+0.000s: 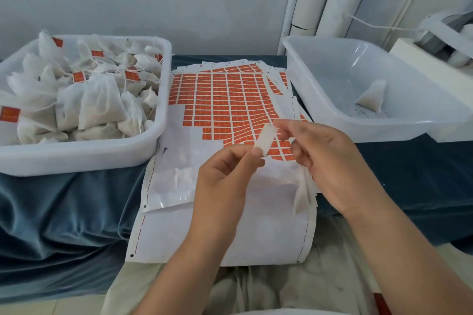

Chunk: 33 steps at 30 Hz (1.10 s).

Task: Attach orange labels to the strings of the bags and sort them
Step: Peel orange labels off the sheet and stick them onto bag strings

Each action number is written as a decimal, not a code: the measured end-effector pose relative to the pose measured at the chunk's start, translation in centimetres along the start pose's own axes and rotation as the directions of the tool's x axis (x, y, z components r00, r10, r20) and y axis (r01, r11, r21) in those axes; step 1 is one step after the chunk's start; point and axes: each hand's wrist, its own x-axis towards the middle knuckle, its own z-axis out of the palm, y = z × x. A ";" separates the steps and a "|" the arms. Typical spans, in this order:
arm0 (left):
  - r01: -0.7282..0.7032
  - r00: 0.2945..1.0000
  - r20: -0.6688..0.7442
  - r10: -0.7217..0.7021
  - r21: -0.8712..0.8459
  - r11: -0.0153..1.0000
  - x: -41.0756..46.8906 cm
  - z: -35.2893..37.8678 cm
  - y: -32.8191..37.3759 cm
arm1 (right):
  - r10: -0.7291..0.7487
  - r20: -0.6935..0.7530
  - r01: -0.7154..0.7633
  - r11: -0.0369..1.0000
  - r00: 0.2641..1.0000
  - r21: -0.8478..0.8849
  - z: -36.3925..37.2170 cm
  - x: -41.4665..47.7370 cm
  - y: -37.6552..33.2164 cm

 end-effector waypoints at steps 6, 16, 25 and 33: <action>0.058 0.998 -0.032 -0.052 0.221 0.973 1.9 -1.7 -0.8 | -0.093 -0.052 0.085 0.987 0.994 -0.136 -4.2 0.1 -0.6; 0.040 0.989 0.115 -0.090 0.379 0.925 2.6 -2.8 -0.8 | -0.231 0.023 0.232 0.961 0.973 -0.148 -5.6 -1.2 -2.3; -0.101 0.993 0.106 0.059 0.445 0.890 1.8 -3.0 0.8 | -0.248 0.123 0.254 0.967 0.961 -0.035 -1.9 -2.3 -2.7; -0.344 0.933 0.288 0.216 0.542 0.766 1.1 -3.5 2.0 | -0.241 0.254 0.285 0.946 0.937 -0.155 0.7 -3.0 -2.6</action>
